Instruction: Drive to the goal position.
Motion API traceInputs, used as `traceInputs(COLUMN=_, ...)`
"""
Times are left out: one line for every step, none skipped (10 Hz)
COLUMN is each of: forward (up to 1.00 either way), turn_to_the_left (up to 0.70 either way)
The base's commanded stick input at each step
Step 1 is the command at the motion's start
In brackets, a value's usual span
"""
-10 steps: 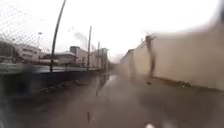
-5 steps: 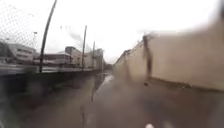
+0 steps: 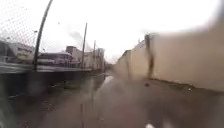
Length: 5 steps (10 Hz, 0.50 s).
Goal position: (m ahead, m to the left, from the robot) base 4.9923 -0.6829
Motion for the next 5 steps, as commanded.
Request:
traceInputs(forward=0.5, turn_to_the_left=0.03)
traceInputs(forward=0.5, turn_to_the_left=0.03)
traceInputs(forward=0.5, turn_to_the_left=0.03)
traceInputs(forward=0.5, turn_to_the_left=0.03)
traceInputs(forward=0.5, turn_to_the_left=0.03)
